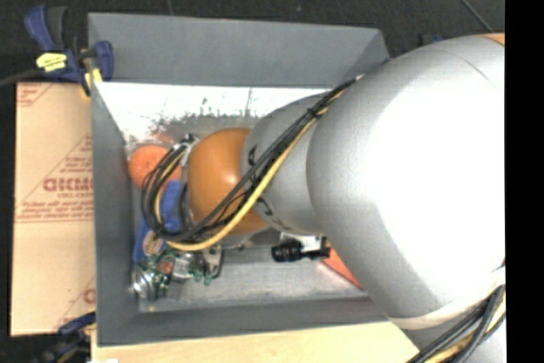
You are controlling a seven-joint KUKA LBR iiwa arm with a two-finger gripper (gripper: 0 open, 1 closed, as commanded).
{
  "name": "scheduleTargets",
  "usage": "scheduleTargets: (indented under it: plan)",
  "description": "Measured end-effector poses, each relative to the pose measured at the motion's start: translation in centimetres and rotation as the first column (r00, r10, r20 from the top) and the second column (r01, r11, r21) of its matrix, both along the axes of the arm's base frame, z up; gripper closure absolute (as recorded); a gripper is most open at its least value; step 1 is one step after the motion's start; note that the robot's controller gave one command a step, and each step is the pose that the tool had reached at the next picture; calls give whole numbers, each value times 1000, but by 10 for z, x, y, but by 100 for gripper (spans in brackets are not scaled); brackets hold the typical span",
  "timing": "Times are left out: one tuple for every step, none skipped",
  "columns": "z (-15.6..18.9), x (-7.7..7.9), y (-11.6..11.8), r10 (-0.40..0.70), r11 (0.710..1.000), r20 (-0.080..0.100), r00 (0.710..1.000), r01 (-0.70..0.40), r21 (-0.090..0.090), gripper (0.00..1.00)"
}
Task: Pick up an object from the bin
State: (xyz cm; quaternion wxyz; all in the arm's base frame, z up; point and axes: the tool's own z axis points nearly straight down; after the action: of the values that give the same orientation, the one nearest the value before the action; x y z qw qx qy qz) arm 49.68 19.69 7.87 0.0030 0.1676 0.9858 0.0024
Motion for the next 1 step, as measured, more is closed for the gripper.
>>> scheduleTargets:
  plan:
    - [-6,-3,33,-33,999,-1,999,33,0,0]
